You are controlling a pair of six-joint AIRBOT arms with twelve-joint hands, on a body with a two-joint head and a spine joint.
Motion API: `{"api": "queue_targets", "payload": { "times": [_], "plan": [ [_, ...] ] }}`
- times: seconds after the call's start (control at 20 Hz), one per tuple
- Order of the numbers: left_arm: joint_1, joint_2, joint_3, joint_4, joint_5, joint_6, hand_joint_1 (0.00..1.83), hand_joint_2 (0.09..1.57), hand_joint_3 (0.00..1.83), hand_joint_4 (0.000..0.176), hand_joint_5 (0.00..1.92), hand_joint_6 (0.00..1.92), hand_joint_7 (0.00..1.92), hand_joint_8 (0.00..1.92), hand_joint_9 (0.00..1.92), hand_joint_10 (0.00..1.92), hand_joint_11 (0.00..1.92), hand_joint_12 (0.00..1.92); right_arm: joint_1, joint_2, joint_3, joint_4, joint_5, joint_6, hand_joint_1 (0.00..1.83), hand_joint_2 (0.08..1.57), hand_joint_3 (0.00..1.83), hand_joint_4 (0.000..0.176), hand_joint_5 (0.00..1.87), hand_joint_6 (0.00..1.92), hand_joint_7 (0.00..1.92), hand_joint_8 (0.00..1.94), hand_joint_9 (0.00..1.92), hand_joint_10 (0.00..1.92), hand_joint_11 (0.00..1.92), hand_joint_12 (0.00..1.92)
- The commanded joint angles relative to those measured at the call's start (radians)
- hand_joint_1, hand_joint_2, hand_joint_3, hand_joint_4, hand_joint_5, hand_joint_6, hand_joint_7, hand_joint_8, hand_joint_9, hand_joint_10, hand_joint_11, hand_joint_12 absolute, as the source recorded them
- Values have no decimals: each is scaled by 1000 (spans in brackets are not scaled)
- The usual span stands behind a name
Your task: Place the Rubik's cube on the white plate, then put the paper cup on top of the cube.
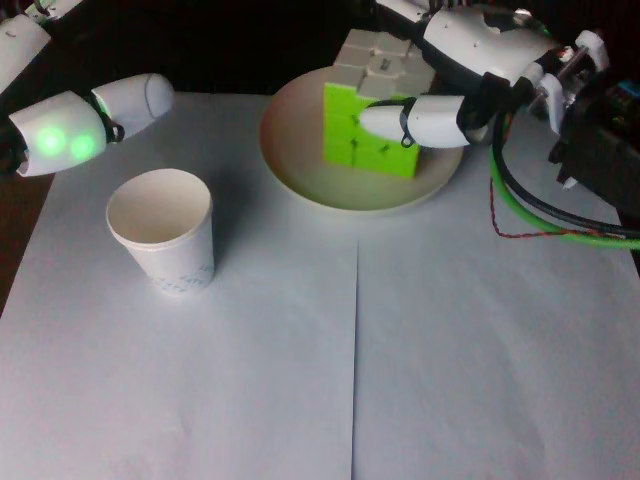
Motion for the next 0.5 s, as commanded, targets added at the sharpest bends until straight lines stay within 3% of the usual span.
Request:
{"api": "queue_targets", "payload": {
  "times": [0.0,0.05,0.1,0.15,0.2,0.25,0.3,0.35,0.4,0.45],
  "plan": [
    [-5,-1,3,-5,-130,-4,294,1277,2,88,84,0,0,0,0,0,0,32,10,13,-6,7,124,-9,551,1177,0,103,0,0,0,0,118,114,0,884],
    [-4,-1,3,-5,-130,-4,297,1279,1,89,80,1,0,0,0,0,0,0,9,21,-17,7,124,-23,484,1187,2,109,0,0,0,0,106,93,0,1004],
    [-3,0,3,-7,-131,-4,289,1270,0,101,82,1,0,0,0,0,0,0,6,30,-28,7,124,-31,434,1189,1,106,0,0,0,0,96,74,0,957],
    [-1,0,3,-9,-131,-4,272,1266,0,112,83,1,0,0,0,0,16,7,-1,40,-38,7,127,-32,371,1166,0,92,0,0,0,0,130,59,0,921],
    [1,0,2,-10,-132,-4,274,1266,0,122,84,2,0,0,0,0,15,8,-9,50,-49,7,134,-32,396,1148,0,101,0,0,0,0,111,37,0,731],
    [2,1,1,-11,-134,-4,285,1265,0,116,88,3,0,0,0,0,5,4,-17,58,-58,7,140,-32,403,1162,5,91,0,0,0,0,92,16,0,619],
    [4,1,0,-12,-135,-4,292,1283,6,86,89,3,0,0,0,0,0,0,-22,64,-67,7,149,-32,416,1154,0,93,0,0,0,0,3,1,0,327],
    [6,3,-1,-15,-137,-4,294,1285,6,85,89,3,0,0,0,0,0,0,-30,73,-78,7,162,-32,414,1151,0,93,0,0,0,0,0,0,0,302],
    [9,4,-2,-17,-139,-4,261,1267,0,113,83,1,0,0,0,0,4,2,-37,88,-96,7,188,-33,424,1160,2,171,0,0,0,0,0,0,0,191],
    [10,5,-2,-18,-140,-4,265,1259,0,114,79,1,0,0,0,0,0,0,-40,106,-114,7,205,-44,441,1137,0,176,0,0,0,0,0,0,0,7]
  ]
}}
